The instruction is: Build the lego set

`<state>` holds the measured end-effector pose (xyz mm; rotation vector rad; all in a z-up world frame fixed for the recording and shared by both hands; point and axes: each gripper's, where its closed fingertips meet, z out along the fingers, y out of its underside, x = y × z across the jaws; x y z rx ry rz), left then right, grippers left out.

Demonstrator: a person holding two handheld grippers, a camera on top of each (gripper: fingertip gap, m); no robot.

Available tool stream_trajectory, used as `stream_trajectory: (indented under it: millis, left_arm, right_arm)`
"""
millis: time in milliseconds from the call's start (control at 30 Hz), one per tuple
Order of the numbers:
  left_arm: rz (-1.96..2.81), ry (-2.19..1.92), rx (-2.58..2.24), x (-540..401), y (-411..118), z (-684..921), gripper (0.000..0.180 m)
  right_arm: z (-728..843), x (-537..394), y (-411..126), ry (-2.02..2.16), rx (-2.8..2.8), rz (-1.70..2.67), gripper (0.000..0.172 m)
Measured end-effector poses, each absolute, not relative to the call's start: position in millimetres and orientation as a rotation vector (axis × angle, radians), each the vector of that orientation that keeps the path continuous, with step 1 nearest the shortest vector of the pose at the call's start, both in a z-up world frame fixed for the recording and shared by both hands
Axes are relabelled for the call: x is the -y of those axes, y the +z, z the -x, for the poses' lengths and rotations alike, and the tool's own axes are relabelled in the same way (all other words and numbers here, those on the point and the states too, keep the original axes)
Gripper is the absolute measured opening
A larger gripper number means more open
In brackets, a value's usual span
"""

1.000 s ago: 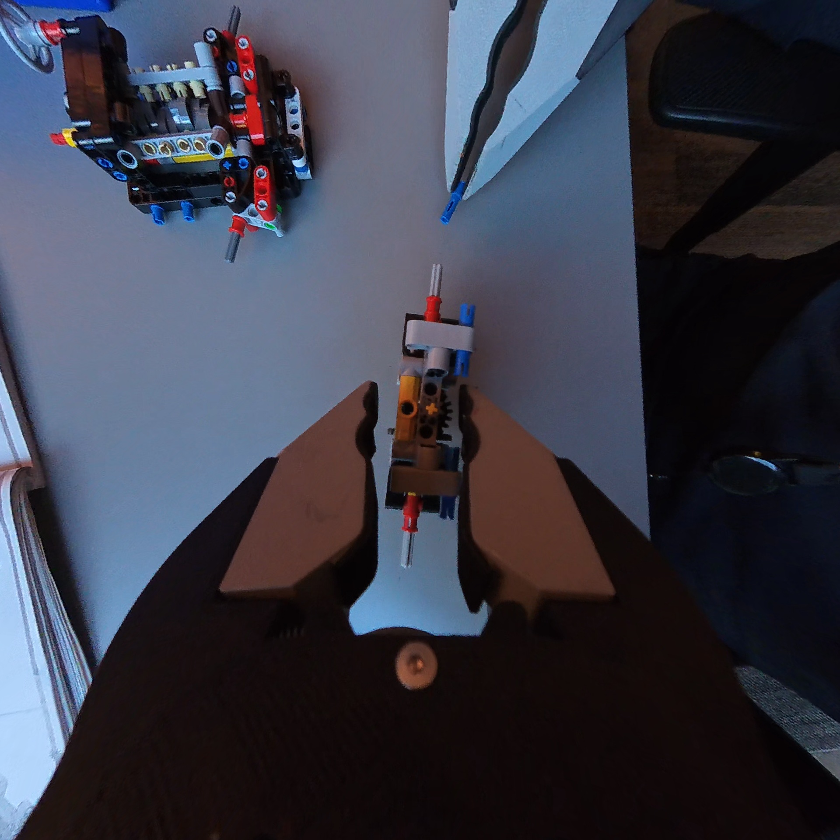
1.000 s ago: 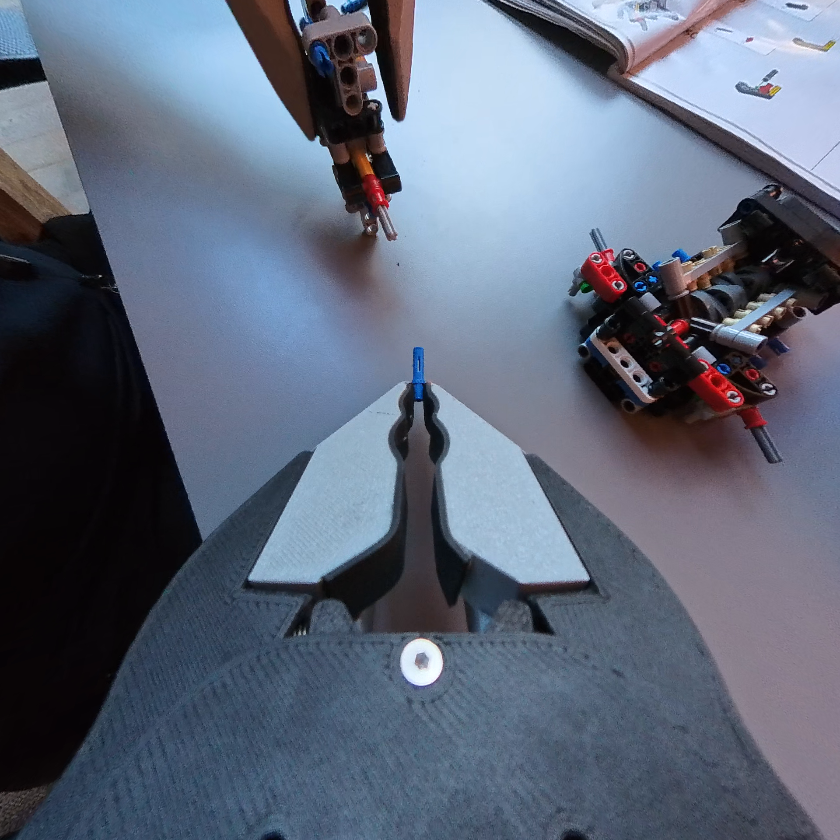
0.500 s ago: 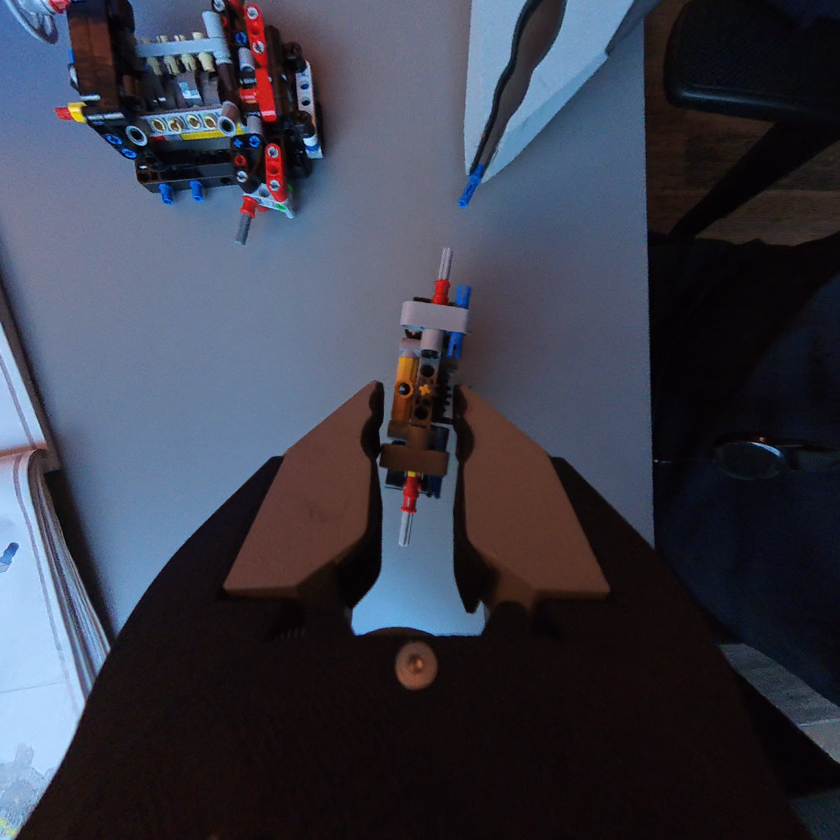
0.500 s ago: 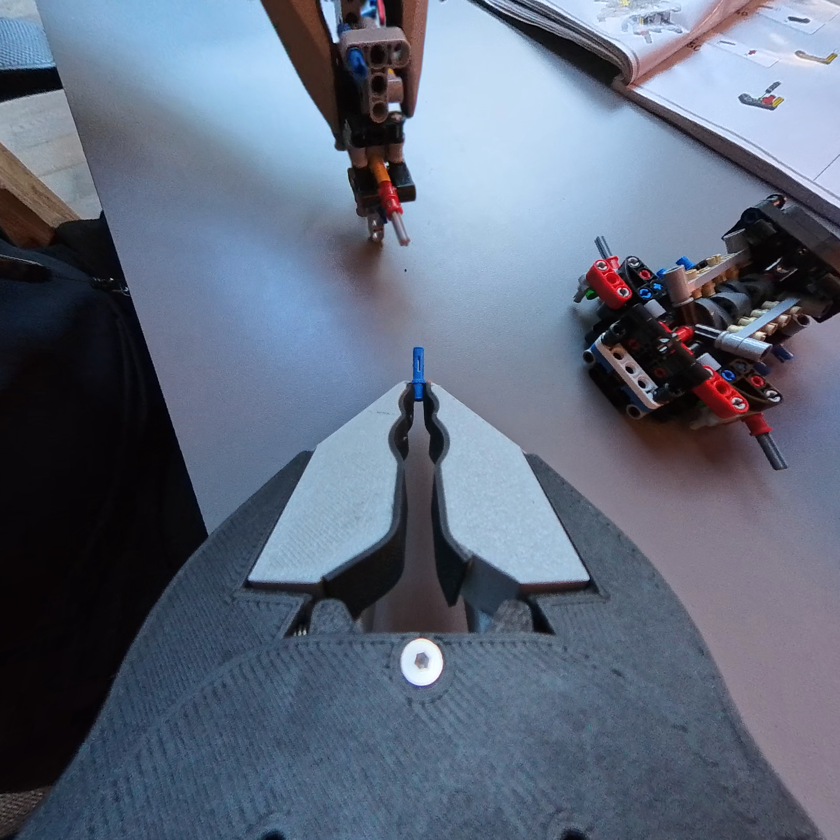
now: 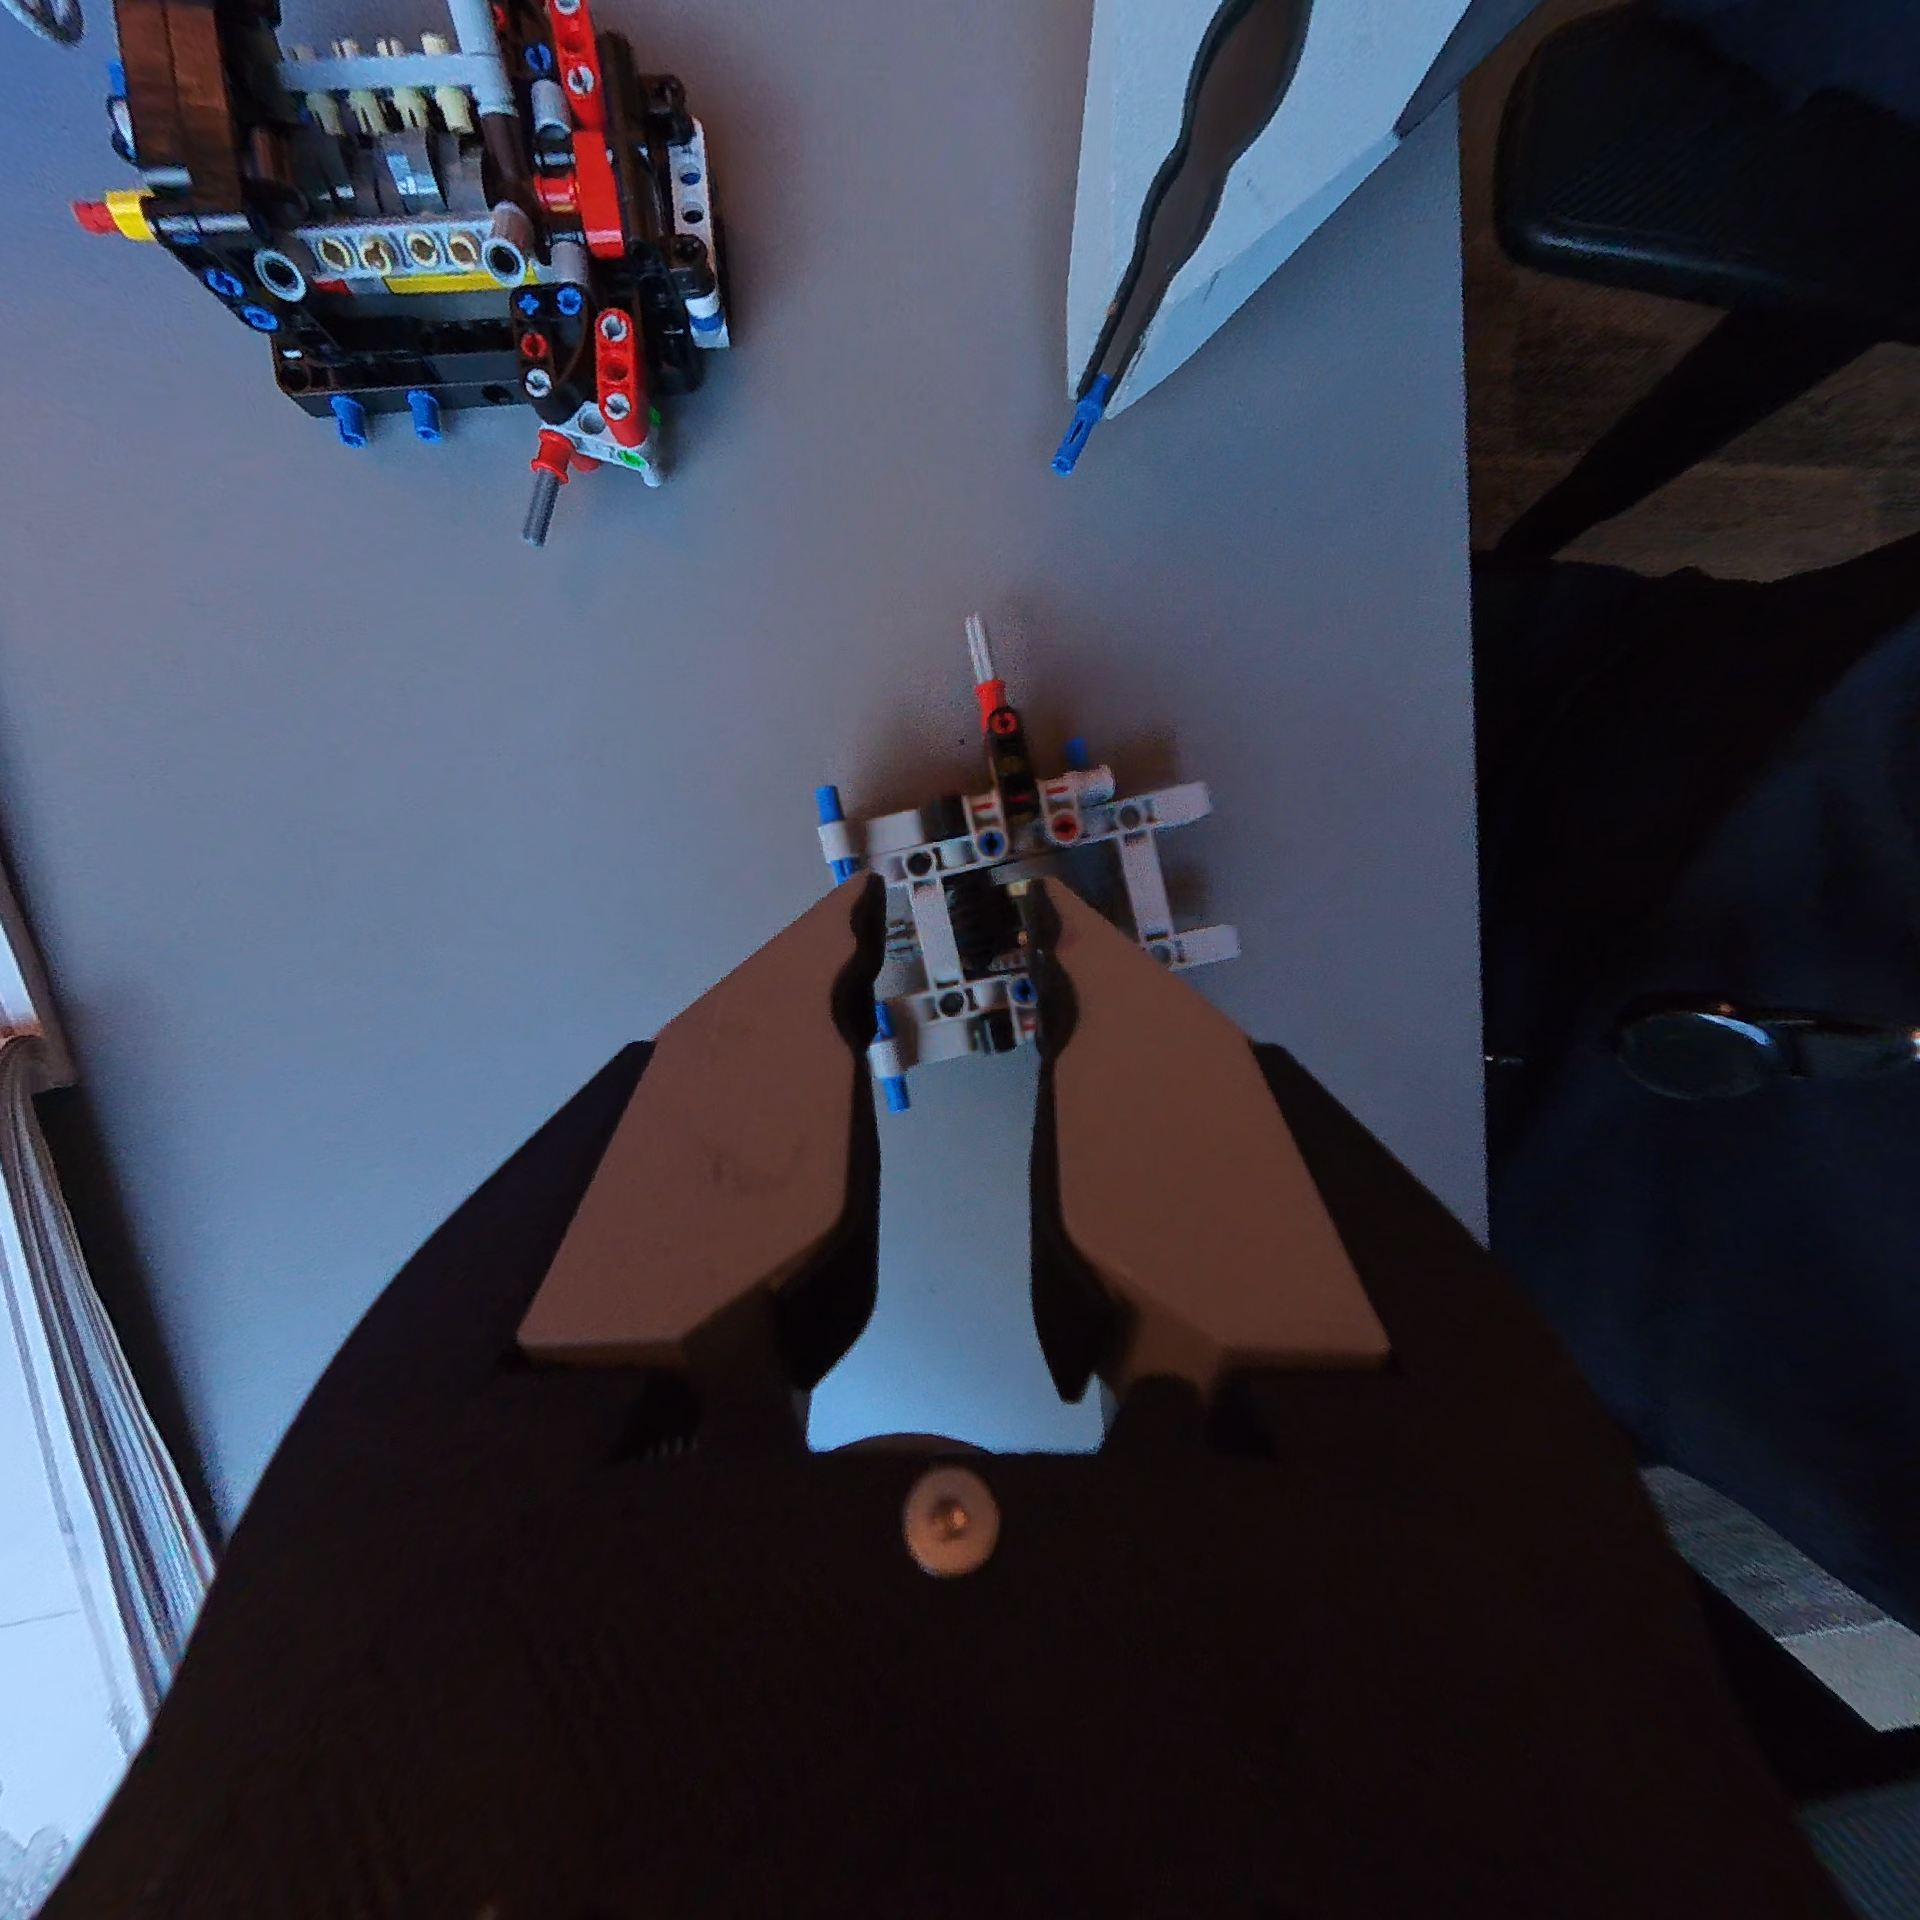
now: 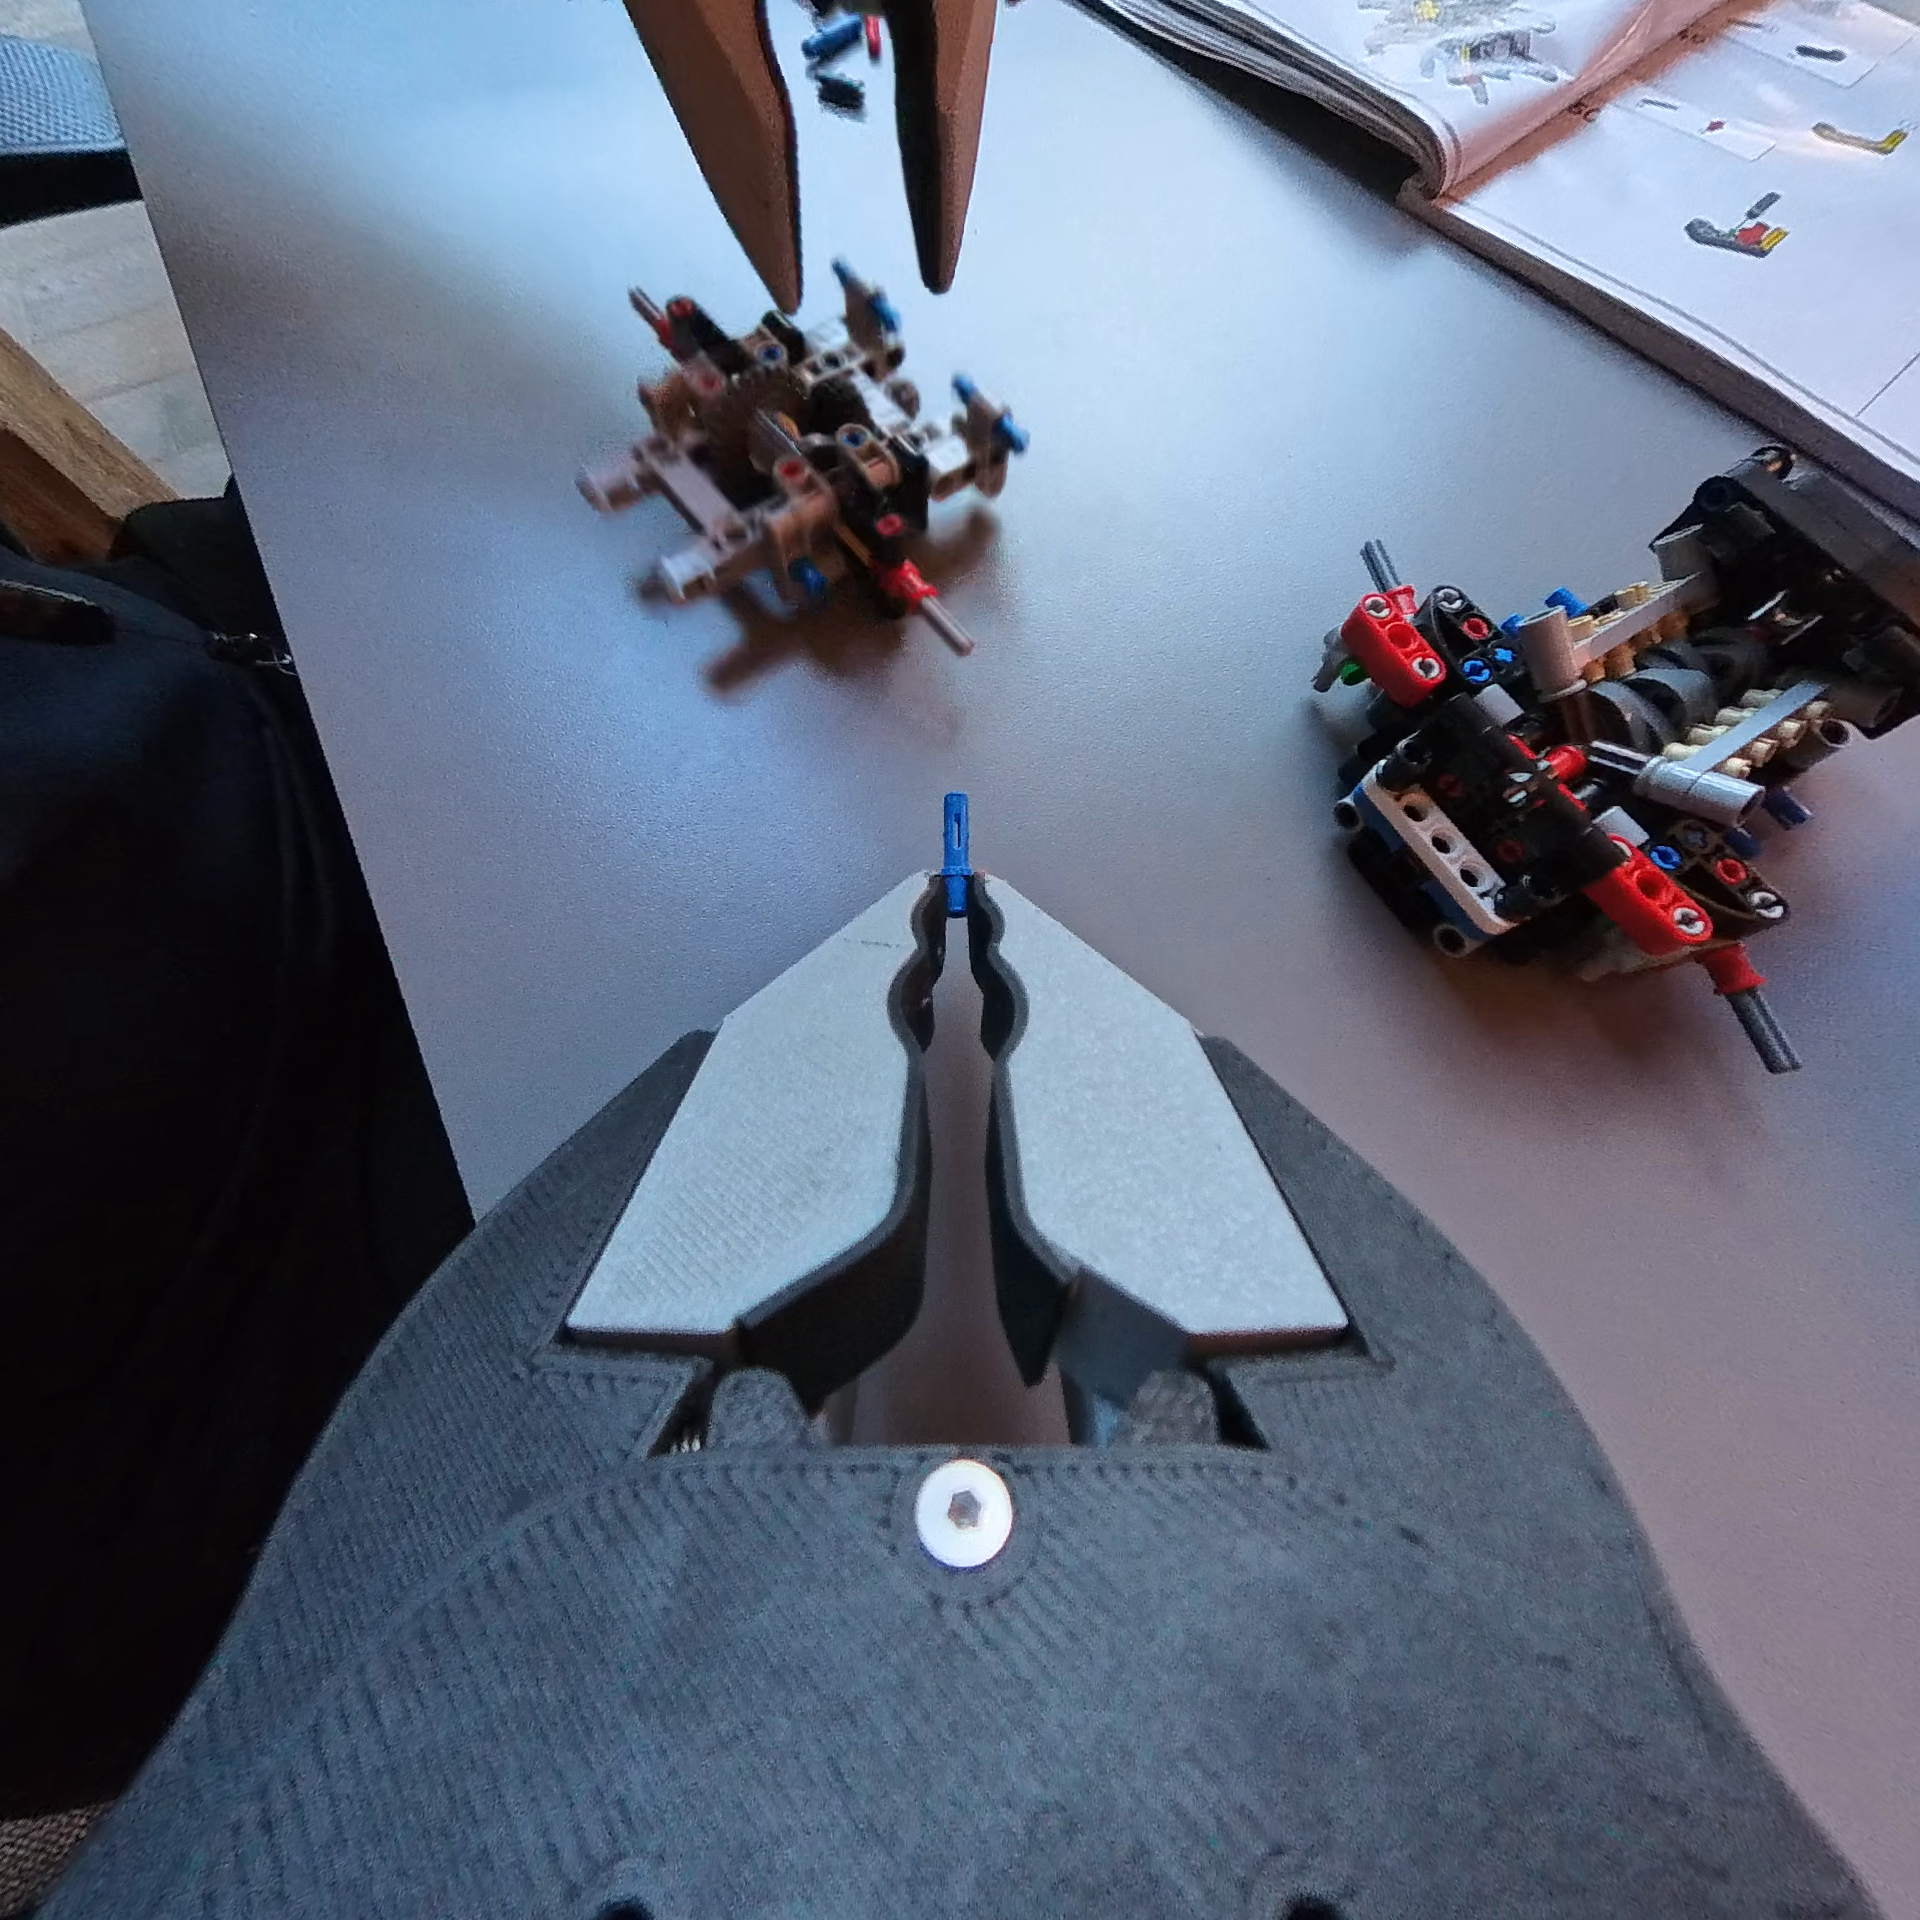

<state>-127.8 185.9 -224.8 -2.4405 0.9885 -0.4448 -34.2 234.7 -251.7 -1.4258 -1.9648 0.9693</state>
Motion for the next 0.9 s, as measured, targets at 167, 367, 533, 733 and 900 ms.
stream_trajectory:
  millis: [167, 367, 533, 733, 900]
  left_arm:
    - [2.431, -0.440, -0.940, -189, -223, 130, 0.028]
    - [2.310, -0.497, -0.968, -182, -207, 86, 0.020]
    - [2.238, -0.498, -0.951, -190, -203, 62, 0.017]
    - [2.070, -0.249, -1.193, -182, -202, 49, 0.014]
    - [2.040, -0.231, -1.212, -182, -197, 43, 0.010]
  right_arm:
    - [35, -232, -244, 0.988, 1.948, 1.395, 0.000]
    - [41, -213, -215, 1.026, 1.920, 1.249, 0.001]
    - [45, -191, -199, 0.957, 1.948, 1.127, 0.001]
    - [45, -184, -194, 1.055, 1.933, 1.177, 0.001]
    - [44, -180, -193, 1.042, 1.956, 1.155, 0.001]
